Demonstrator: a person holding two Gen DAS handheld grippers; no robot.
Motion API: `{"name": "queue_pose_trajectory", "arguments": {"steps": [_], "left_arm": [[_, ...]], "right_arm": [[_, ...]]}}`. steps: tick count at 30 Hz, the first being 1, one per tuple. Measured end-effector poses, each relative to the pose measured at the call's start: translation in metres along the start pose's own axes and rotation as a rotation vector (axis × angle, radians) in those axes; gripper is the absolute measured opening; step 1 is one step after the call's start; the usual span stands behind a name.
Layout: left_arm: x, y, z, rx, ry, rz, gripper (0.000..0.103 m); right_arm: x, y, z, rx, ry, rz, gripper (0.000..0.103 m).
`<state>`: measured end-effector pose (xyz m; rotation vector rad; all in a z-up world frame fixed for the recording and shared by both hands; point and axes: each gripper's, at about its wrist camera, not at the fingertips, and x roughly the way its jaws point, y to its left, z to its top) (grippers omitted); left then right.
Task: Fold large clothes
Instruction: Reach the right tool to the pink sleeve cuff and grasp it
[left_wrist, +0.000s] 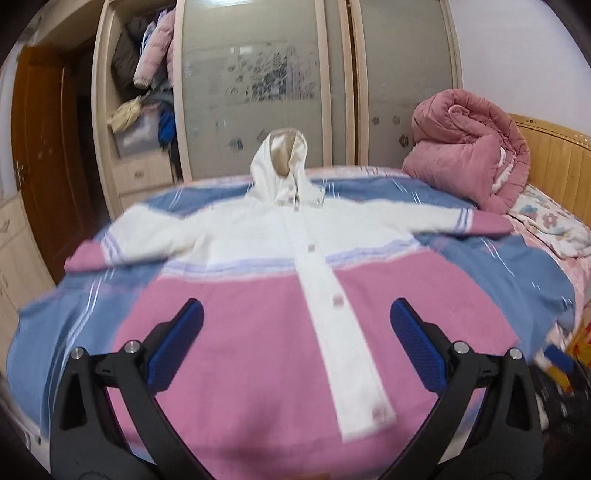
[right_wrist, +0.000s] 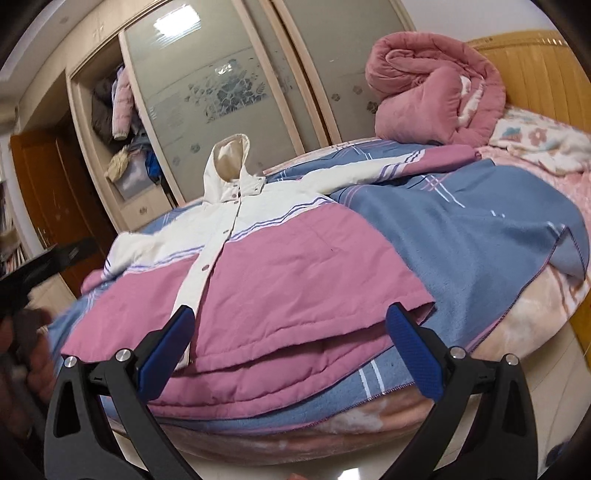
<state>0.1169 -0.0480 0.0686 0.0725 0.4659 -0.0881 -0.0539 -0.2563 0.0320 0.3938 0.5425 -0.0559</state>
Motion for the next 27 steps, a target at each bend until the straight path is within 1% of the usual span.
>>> {"name": "queue_pose_trajectory", "arguments": {"steps": [3, 5, 6, 7, 8, 9, 10, 11, 12, 13, 14, 16, 18, 19, 20, 21, 22, 23, 24, 26, 27], "left_arm": [[0.024, 0.001, 0.004, -0.057, 0.002, -0.022, 0.101], [0.031, 0.002, -0.006, -0.096, -0.005, -0.030, 0.101], [0.032, 0.004, -0.015, -0.111, -0.012, -0.028, 0.101], [0.034, 0.004, -0.027, -0.121, -0.008, -0.027, 0.101], [0.036, 0.004, -0.032, -0.124, 0.008, -0.043, 0.101], [0.041, 0.003, -0.031, -0.128, 0.041, -0.082, 0.101], [0.041, 0.003, -0.030, -0.135, 0.052, -0.114, 0.101], [0.039, 0.003, -0.027, -0.137, 0.041, -0.129, 0.101], [0.035, 0.004, -0.024, -0.129, 0.015, -0.132, 0.101], [0.032, 0.004, -0.023, -0.118, -0.002, -0.131, 0.101], [0.030, 0.004, -0.021, -0.105, -0.018, -0.131, 0.101], [0.028, 0.005, -0.018, -0.097, -0.029, -0.149, 0.101], [0.032, 0.008, -0.017, -0.099, -0.027, -0.171, 0.101], [0.033, 0.009, -0.017, -0.101, -0.024, -0.178, 0.101], [0.036, 0.011, -0.017, -0.103, -0.017, -0.187, 0.101], [0.040, 0.013, -0.017, -0.104, -0.009, -0.191, 0.101], [0.040, 0.016, -0.018, -0.107, -0.004, -0.192, 0.101], [0.043, 0.019, -0.017, -0.111, 0.003, -0.192, 0.101], [0.043, 0.022, -0.017, -0.118, 0.006, -0.194, 0.101], [0.047, 0.031, -0.018, -0.142, 0.014, -0.201, 0.101], [0.049, 0.033, -0.018, -0.146, 0.017, -0.203, 0.101]], "right_arm": [[0.007, -0.001, 0.000, -0.050, 0.018, -0.043, 0.102], [0.010, -0.011, 0.005, -0.022, 0.053, -0.007, 0.102], [0.011, -0.021, 0.012, 0.012, 0.066, 0.010, 0.102], [0.011, -0.033, 0.023, 0.044, 0.068, 0.011, 0.102], [0.012, -0.046, 0.036, 0.065, 0.060, -0.002, 0.102], [0.013, -0.056, 0.048, 0.082, 0.049, -0.017, 0.102], [0.017, -0.069, 0.065, 0.108, 0.038, -0.027, 0.102], [0.022, -0.089, 0.087, 0.164, 0.021, -0.026, 0.102], [0.029, -0.111, 0.110, 0.240, -0.006, -0.015, 0.102], [0.035, -0.126, 0.124, 0.285, -0.025, -0.003, 0.102], [0.048, -0.150, 0.146, 0.352, -0.047, 0.007, 0.102], [0.077, -0.188, 0.178, 0.434, -0.062, -0.027, 0.102], [0.106, -0.220, 0.197, 0.492, -0.054, -0.075, 0.102], [0.121, -0.240, 0.203, 0.559, -0.056, -0.093, 0.102], [0.133, -0.255, 0.204, 0.614, -0.050, -0.089, 0.102], [0.148, -0.273, 0.207, 0.684, -0.037, -0.073, 0.100], [0.161, -0.287, 0.209, 0.731, -0.029, -0.072, 0.096], [0.171, -0.299, 0.209, 0.764, -0.029, -0.082, 0.092], [0.178, -0.307, 0.209, 0.794, -0.032, -0.092, 0.085], [0.194, -0.324, 0.212, 0.851, -0.029, -0.092, 0.082], [0.202, -0.328, 0.213, 0.865, -0.024, -0.086, 0.078]]}}
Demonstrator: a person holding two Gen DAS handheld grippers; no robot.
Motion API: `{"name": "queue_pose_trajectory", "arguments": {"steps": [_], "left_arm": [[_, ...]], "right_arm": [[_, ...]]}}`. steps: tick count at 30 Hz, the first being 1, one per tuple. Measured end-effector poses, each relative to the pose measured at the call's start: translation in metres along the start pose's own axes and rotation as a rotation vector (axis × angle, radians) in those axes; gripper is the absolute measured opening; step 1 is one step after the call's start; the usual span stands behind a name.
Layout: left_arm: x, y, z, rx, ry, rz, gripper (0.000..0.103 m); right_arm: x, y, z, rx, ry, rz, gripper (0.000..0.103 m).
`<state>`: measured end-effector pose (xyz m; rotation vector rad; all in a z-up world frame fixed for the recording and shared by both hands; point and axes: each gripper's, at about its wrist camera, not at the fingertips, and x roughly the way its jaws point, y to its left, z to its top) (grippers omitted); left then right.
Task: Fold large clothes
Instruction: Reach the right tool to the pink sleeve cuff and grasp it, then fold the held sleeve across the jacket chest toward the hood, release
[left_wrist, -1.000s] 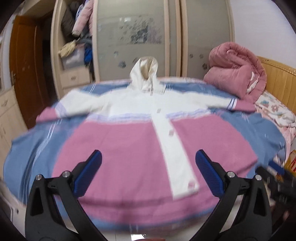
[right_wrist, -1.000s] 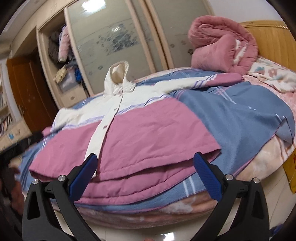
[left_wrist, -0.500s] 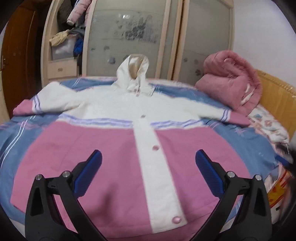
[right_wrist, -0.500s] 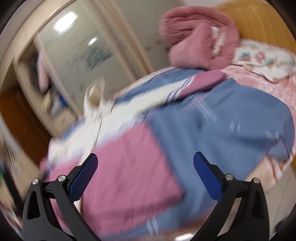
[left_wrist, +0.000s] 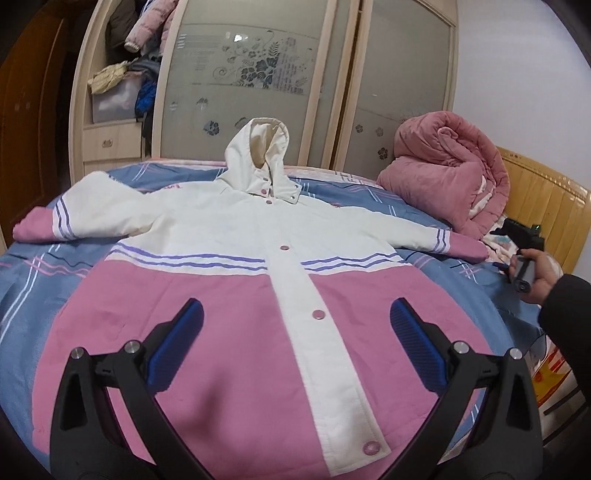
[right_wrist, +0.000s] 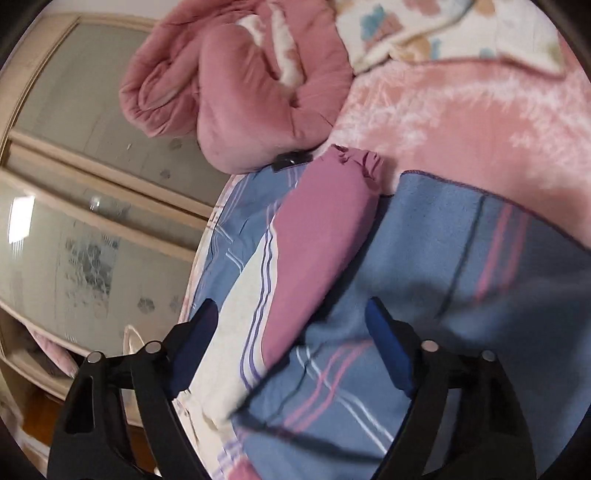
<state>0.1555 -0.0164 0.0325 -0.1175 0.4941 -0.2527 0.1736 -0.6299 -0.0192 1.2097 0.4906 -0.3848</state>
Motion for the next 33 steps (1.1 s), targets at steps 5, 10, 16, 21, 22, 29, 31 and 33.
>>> {"name": "queue_pose_trajectory", "arguments": {"steps": [5, 10, 16, 21, 22, 29, 31, 33], "left_arm": [[0.005, 0.014, -0.001, -0.004, 0.012, 0.008, 0.101], [0.012, 0.022, -0.002, -0.005, 0.032, 0.018, 0.101], [0.014, 0.030, -0.003, -0.011, 0.041, 0.027, 0.101], [0.013, 0.036, 0.000, -0.026, 0.027, 0.026, 0.101], [0.013, 0.037, 0.001, -0.034, 0.026, 0.025, 0.101], [0.005, 0.043, 0.008, -0.074, -0.012, 0.023, 0.101], [0.004, 0.047, 0.008, -0.087, -0.017, 0.029, 0.101], [0.003, 0.050, 0.008, -0.095, -0.016, 0.033, 0.101]], "right_arm": [[0.040, 0.005, 0.010, -0.017, 0.033, -0.065, 0.064], [0.072, -0.018, 0.014, 0.087, 0.048, -0.138, 0.051], [0.068, -0.006, 0.012, 0.049, -0.042, -0.159, 0.006], [0.049, 0.082, 0.002, -0.205, -0.179, -0.170, 0.004], [0.043, 0.117, -0.009, -0.297, -0.209, -0.163, 0.004], [0.042, 0.296, -0.157, -0.824, -0.249, -0.035, 0.004], [0.060, 0.334, -0.231, -0.998, -0.201, -0.012, 0.004], [0.080, 0.351, -0.296, -1.120, -0.150, -0.002, 0.004]]}}
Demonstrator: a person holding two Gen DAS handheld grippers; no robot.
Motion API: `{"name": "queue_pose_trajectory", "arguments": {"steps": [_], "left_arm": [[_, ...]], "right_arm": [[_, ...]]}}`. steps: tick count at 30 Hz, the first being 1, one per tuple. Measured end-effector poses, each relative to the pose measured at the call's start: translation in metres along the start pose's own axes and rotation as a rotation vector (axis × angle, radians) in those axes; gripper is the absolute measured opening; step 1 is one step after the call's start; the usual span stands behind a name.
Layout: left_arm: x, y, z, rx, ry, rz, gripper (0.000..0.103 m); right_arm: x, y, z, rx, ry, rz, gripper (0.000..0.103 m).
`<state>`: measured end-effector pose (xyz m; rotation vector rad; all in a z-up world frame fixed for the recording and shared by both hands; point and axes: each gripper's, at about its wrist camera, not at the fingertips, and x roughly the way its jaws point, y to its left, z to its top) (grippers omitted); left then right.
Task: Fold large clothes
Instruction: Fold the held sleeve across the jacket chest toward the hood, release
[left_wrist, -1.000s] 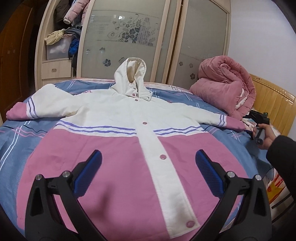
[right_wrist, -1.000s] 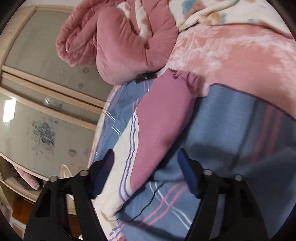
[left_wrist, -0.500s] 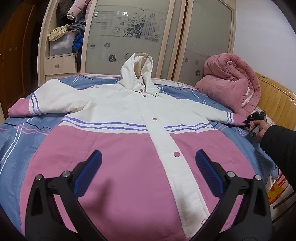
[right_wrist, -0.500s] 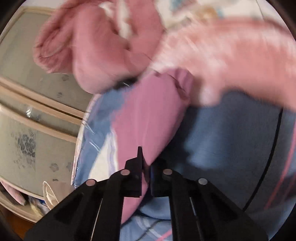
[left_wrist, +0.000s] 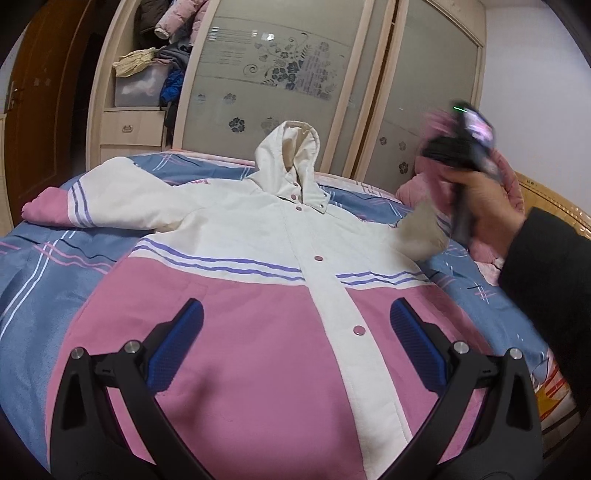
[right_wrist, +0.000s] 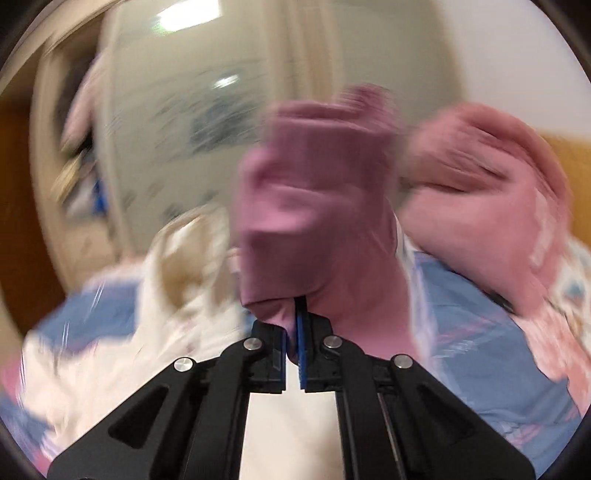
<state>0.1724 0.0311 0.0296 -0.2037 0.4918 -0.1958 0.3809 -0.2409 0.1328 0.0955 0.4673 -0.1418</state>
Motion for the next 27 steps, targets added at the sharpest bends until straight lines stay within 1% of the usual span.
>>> {"name": "queue_pose_trajectory", "arguments": {"steps": [1, 2, 4, 5, 6, 7, 8, 9, 11, 12, 13, 14, 15, 16, 18, 19, 20, 22, 25, 27], "left_arm": [[-0.001, 0.002, 0.000, -0.004, -0.001, 0.005, 0.101], [-0.002, 0.003, 0.001, -0.007, -0.003, 0.009, 0.101], [-0.005, 0.008, 0.001, -0.012, -0.010, 0.019, 0.101], [-0.006, 0.010, 0.002, -0.015, -0.012, 0.023, 0.101], [-0.007, 0.013, 0.002, -0.022, -0.014, 0.026, 0.101], [-0.007, 0.016, 0.003, -0.027, -0.013, 0.030, 0.101], [-0.006, 0.019, 0.004, -0.036, -0.009, 0.033, 0.101], [-0.006, 0.022, 0.005, -0.047, -0.007, 0.035, 0.101], [-0.006, 0.026, 0.007, -0.064, -0.003, 0.034, 0.101], [-0.006, 0.027, 0.007, -0.070, -0.004, 0.033, 0.101], [-0.007, 0.029, 0.008, -0.077, -0.003, 0.034, 0.101], [-0.007, 0.030, 0.009, -0.082, -0.001, 0.035, 0.101], [-0.008, 0.030, 0.009, -0.086, 0.001, 0.035, 0.101], [-0.009, 0.031, 0.010, -0.088, -0.001, 0.035, 0.101], [-0.009, 0.031, 0.010, -0.089, -0.003, 0.042, 0.101], [-0.008, 0.031, 0.009, -0.089, 0.003, 0.051, 0.101], [-0.008, 0.030, 0.009, -0.090, 0.010, 0.059, 0.101], [-0.010, 0.029, 0.007, -0.087, 0.021, 0.069, 0.101], [-0.017, 0.023, 0.006, -0.066, 0.009, 0.076, 0.101], [-0.021, 0.018, 0.004, -0.037, 0.003, 0.083, 0.101]], "right_arm": [[0.007, 0.024, -0.008, -0.041, 0.023, 0.019, 0.004], [0.019, 0.057, -0.024, -0.096, 0.059, 0.044, 0.004], [0.040, 0.102, -0.052, -0.172, 0.129, 0.069, 0.005], [0.053, 0.126, -0.074, -0.212, 0.187, 0.082, 0.005], [0.063, 0.141, -0.092, -0.234, 0.237, 0.094, 0.006], [0.071, 0.154, -0.109, -0.254, 0.297, 0.106, 0.011], [0.078, 0.159, -0.120, -0.263, 0.331, 0.102, 0.013], [0.083, 0.164, -0.133, -0.268, 0.371, 0.097, 0.017], [0.085, 0.172, -0.143, -0.270, 0.409, 0.096, 0.028], [0.082, 0.175, -0.144, -0.257, 0.418, 0.110, 0.057], [0.075, 0.169, -0.142, -0.223, 0.428, 0.146, 0.089], [0.067, 0.166, -0.137, -0.195, 0.412, 0.162, 0.093], [0.055, 0.162, -0.131, -0.161, 0.379, 0.187, 0.093], [0.036, 0.152, -0.125, -0.120, 0.349, 0.232, 0.093], [0.005, 0.135, -0.122, -0.059, 0.318, 0.302, 0.095], [-0.019, 0.125, -0.123, -0.031, 0.295, 0.320, 0.099], [-0.039, 0.113, -0.125, -0.018, 0.274, 0.322, 0.100], [-0.076, 0.097, -0.132, -0.011, 0.236, 0.299, 0.100], [-0.153, 0.049, -0.154, 0.016, 0.174, 0.189, 0.100], [-0.199, 0.022, -0.170, 0.051, 0.130, 0.144, 0.102]]}}
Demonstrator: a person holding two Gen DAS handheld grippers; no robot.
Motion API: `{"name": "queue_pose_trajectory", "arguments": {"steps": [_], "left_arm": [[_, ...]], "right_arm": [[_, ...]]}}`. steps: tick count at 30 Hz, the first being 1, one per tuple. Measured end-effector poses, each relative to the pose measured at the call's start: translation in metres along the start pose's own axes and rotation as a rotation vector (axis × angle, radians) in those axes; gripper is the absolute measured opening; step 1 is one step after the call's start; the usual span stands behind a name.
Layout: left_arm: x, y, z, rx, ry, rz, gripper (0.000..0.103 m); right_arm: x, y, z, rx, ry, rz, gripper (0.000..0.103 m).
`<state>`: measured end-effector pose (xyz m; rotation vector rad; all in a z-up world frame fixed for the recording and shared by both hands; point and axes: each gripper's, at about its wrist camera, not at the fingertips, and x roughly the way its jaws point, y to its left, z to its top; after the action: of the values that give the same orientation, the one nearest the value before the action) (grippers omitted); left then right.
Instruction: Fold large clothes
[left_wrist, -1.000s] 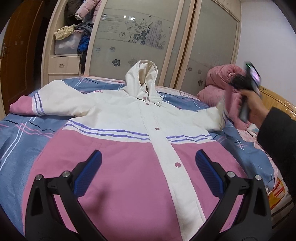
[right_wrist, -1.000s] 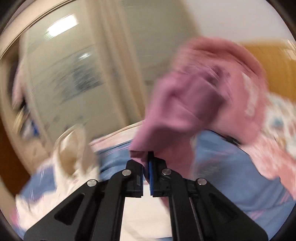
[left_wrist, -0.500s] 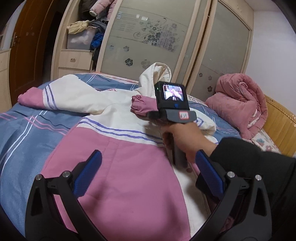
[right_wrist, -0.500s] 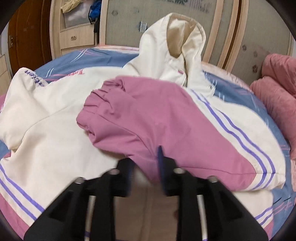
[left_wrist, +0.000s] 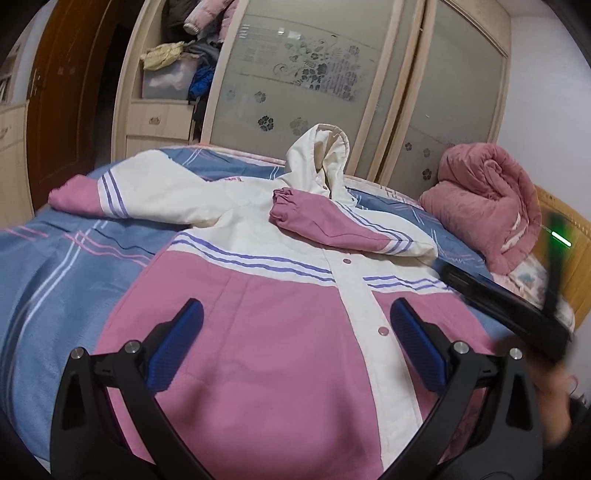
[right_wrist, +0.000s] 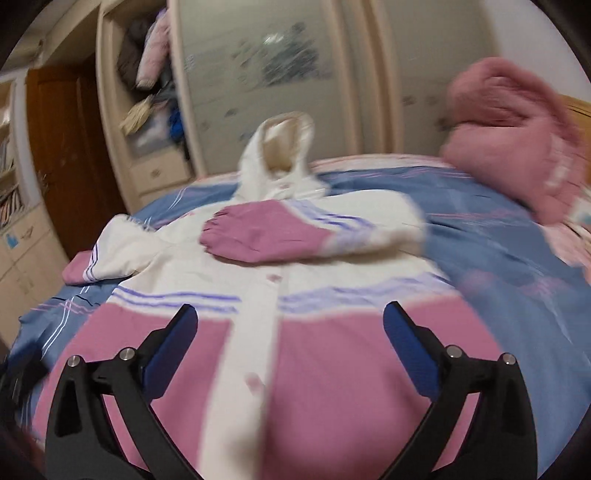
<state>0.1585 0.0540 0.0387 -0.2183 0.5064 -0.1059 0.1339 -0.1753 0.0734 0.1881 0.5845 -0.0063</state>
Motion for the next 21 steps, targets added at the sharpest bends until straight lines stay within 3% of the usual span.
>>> {"name": "queue_pose_trajectory", "arguments": {"steps": [3, 6, 10, 16, 21], "left_arm": [[-0.006, -0.008, -0.002, 0.060, -0.009, 0.023, 0.101], [-0.011, -0.014, -0.007, 0.101, -0.001, 0.043, 0.101], [-0.025, -0.019, -0.012, 0.113, 0.010, 0.029, 0.101], [-0.048, -0.026, -0.025, 0.163, 0.000, 0.088, 0.101], [-0.060, -0.016, -0.040, 0.118, 0.011, 0.107, 0.101]], "right_arm": [[-0.051, -0.025, -0.036, 0.030, -0.076, -0.076, 0.102], [-0.068, -0.041, -0.066, 0.047, -0.104, -0.119, 0.102], [-0.072, -0.043, -0.066, 0.015, -0.067, -0.095, 0.102], [-0.075, -0.038, -0.071, -0.034, -0.070, -0.078, 0.102], [-0.078, -0.036, -0.071, -0.039, -0.076, -0.060, 0.102]]}}
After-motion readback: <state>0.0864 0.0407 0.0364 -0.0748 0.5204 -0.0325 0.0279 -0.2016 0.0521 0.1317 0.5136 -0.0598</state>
